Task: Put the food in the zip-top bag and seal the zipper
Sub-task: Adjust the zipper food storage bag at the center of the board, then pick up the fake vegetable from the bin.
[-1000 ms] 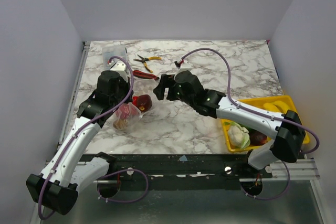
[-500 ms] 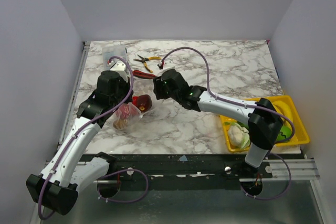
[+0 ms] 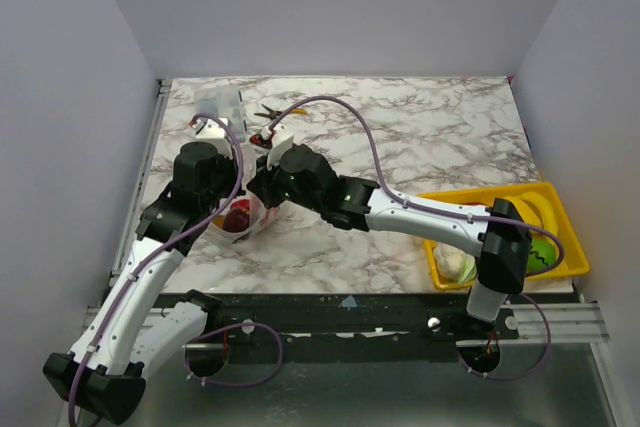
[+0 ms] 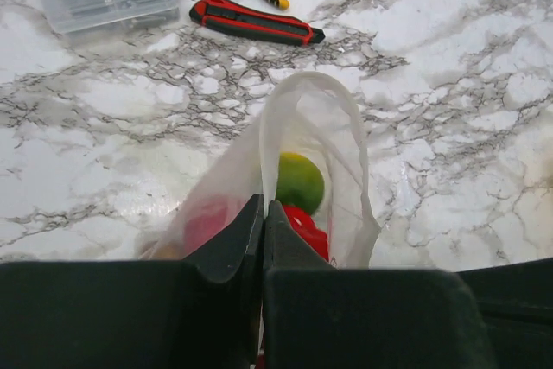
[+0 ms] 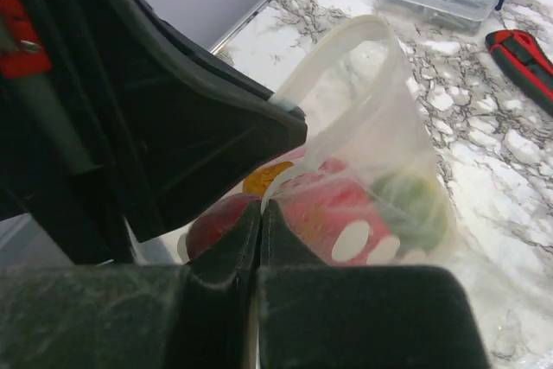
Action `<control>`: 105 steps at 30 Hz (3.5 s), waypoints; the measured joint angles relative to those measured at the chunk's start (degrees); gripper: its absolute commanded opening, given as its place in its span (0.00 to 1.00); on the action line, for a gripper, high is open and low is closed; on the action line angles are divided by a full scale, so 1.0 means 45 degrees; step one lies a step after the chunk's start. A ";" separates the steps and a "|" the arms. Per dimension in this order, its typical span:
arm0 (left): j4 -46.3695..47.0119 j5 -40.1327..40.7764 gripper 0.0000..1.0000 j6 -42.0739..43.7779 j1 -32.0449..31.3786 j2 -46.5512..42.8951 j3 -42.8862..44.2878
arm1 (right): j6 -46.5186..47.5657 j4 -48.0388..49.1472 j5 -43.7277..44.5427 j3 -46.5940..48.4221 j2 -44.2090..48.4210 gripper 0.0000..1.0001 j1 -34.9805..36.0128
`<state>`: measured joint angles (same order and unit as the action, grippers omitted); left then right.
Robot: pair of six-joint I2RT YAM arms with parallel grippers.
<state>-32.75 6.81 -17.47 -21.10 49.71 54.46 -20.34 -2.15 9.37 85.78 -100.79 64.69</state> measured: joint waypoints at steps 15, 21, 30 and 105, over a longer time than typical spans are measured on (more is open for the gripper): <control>0.0170 0.1209 0.00 -0.0185 0.0010 -0.0831 -0.0287 | -0.0593 -0.0262 0.0845 0.0262 0.0063 0.14 -0.0228; 0.0199 0.1248 0.00 -0.0189 0.0010 -0.0651 -0.0287 | -0.1379 -0.0835 0.0981 0.0262 0.0063 0.51 -0.0763; 0.0126 0.1005 0.00 -0.0180 0.0010 0.0112 -0.0194 | -0.1841 -0.3439 0.1588 0.1282 0.0277 0.82 -0.1443; 0.0063 -0.0389 0.00 -0.0180 0.0097 0.0855 -0.0175 | -0.9452 -0.9146 0.4313 -1.0273 0.9554 0.12 -1.3391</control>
<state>-32.47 5.06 -18.28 -20.67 53.56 53.67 -62.87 -43.31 28.77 39.55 -57.80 4.43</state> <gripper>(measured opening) 0.010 0.679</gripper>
